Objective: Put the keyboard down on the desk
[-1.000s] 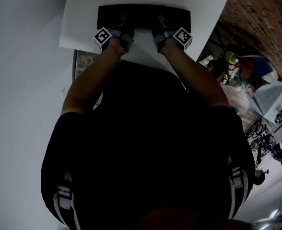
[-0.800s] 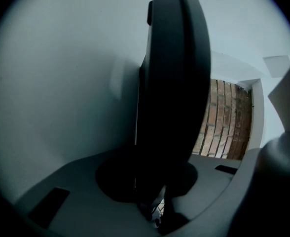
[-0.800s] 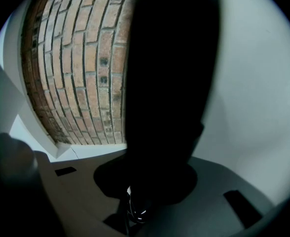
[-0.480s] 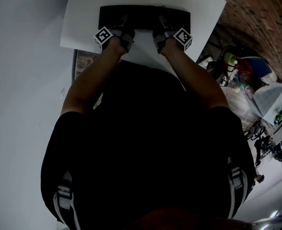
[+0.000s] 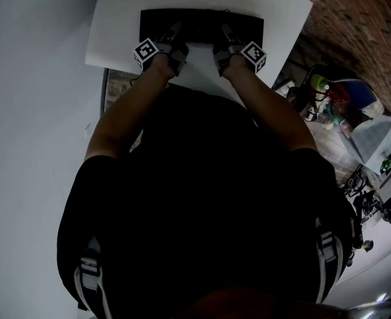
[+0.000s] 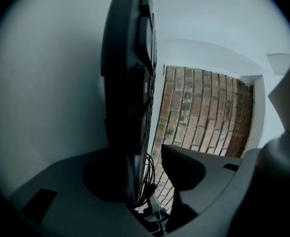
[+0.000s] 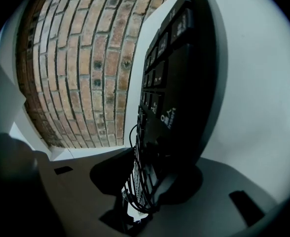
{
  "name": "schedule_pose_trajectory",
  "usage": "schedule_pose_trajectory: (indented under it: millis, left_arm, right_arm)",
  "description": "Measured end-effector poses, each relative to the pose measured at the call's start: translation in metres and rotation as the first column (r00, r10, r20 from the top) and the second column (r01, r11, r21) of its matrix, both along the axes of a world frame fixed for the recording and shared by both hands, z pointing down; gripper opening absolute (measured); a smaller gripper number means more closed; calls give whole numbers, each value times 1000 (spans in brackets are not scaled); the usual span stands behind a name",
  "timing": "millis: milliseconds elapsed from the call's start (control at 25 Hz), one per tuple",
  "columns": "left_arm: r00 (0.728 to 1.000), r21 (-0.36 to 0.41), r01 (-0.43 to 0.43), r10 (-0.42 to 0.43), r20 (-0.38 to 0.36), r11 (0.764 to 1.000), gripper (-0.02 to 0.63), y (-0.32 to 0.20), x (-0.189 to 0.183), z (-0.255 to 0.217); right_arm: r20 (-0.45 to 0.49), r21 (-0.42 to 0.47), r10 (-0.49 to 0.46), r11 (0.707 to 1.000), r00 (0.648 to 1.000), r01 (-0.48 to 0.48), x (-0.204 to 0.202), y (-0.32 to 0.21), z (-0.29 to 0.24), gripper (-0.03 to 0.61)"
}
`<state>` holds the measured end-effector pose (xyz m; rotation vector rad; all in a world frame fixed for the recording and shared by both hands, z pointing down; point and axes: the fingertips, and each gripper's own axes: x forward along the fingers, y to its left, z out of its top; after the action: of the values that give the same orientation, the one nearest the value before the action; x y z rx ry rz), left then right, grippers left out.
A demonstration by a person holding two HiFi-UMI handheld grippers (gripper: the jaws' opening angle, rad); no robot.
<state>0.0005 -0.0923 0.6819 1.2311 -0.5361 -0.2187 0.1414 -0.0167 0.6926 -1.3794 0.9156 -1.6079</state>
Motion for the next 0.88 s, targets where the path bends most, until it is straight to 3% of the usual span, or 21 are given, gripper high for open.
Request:
schedule_pose_trajectory:
  millis: [880]
  left_arm:
    - [999,0,-44,44,19,999,258,8,-7,0]
  right_arm:
    - [-18,-68,-43,997,999,42,-8,11,8,189]
